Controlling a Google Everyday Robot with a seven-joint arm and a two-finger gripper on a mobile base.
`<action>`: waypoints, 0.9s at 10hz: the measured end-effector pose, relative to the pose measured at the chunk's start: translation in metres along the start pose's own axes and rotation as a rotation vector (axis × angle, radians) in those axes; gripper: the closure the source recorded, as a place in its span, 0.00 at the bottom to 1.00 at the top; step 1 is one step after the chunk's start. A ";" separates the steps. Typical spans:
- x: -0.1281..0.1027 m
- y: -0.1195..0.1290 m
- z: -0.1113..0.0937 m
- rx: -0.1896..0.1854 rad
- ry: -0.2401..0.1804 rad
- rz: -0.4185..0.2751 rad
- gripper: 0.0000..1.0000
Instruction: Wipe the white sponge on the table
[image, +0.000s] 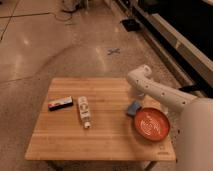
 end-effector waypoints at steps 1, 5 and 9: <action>-0.017 -0.002 -0.001 0.002 -0.010 -0.023 1.00; -0.073 -0.049 -0.009 0.061 -0.049 -0.062 1.00; -0.086 -0.113 -0.014 0.125 -0.063 -0.035 1.00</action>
